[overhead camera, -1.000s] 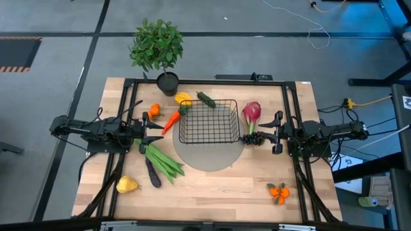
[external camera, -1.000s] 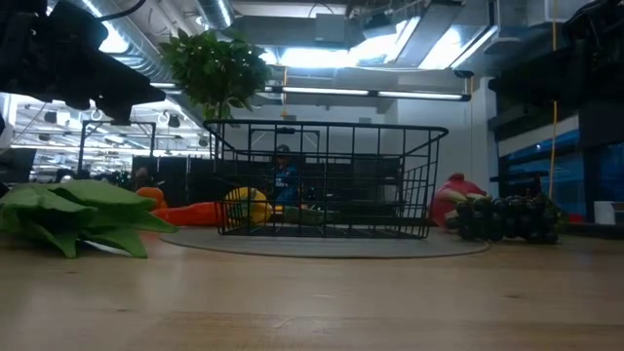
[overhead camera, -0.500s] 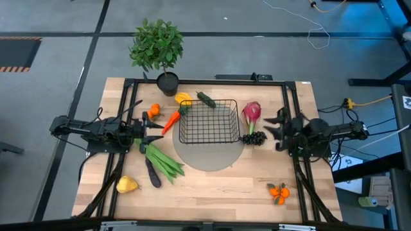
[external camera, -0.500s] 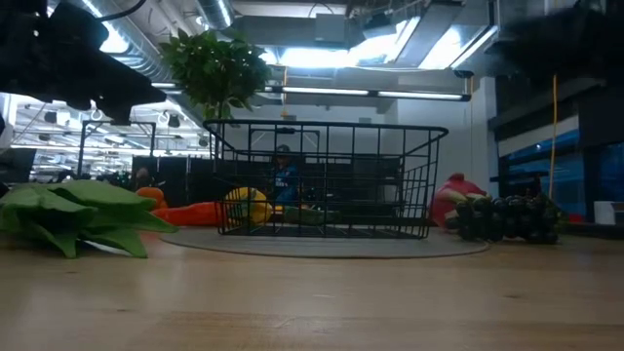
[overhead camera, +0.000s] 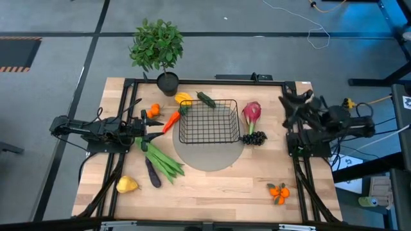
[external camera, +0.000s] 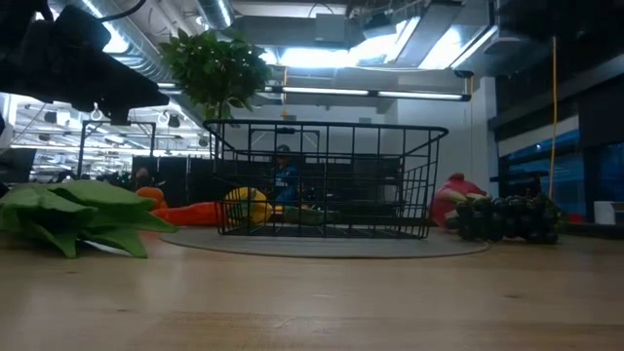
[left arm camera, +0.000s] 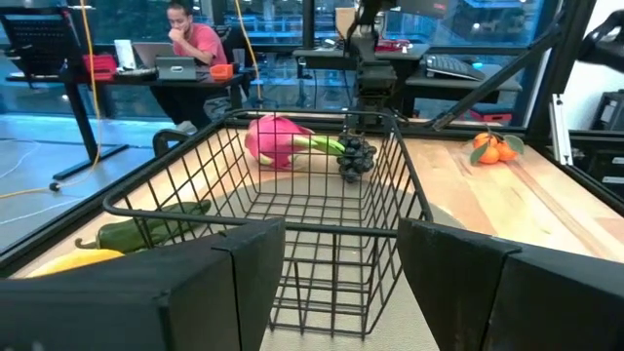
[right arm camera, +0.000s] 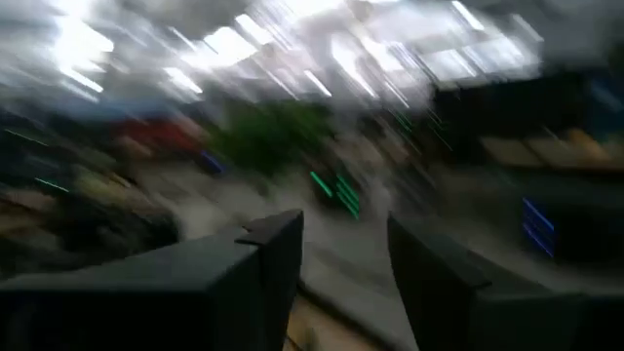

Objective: Build produce basket
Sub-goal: Put the grapes into the black wire basket

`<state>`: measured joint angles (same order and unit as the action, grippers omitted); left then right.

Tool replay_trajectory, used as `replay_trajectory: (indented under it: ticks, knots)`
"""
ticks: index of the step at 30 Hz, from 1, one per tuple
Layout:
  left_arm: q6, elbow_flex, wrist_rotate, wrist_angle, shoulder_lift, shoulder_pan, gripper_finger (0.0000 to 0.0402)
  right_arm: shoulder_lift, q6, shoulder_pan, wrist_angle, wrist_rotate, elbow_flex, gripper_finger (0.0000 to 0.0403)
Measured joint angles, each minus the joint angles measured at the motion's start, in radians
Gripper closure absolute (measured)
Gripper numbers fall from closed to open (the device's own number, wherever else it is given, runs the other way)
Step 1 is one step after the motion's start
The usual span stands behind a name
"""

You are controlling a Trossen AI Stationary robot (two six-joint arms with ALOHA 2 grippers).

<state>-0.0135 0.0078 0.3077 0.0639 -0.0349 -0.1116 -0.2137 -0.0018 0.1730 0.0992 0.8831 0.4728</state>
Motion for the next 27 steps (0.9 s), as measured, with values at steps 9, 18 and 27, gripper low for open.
replay_trajectory:
  ticks: [9,18,27]
  knots:
    - [0.0,0.0,0.031,0.001,0.0,0.0,0.0211,-0.356,0.707,-0.013,0.622,0.036,0.198,0.0248]
    - [-0.001,0.0,0.094,0.004,0.0,0.0,0.0211,-0.599,0.784,-0.17,0.708,-0.46,0.254,0.0248]
    - [-0.001,0.0,0.095,0.003,0.0,0.0,0.0211,-0.744,0.682,-0.236,0.826,-0.701,0.239,0.0248]
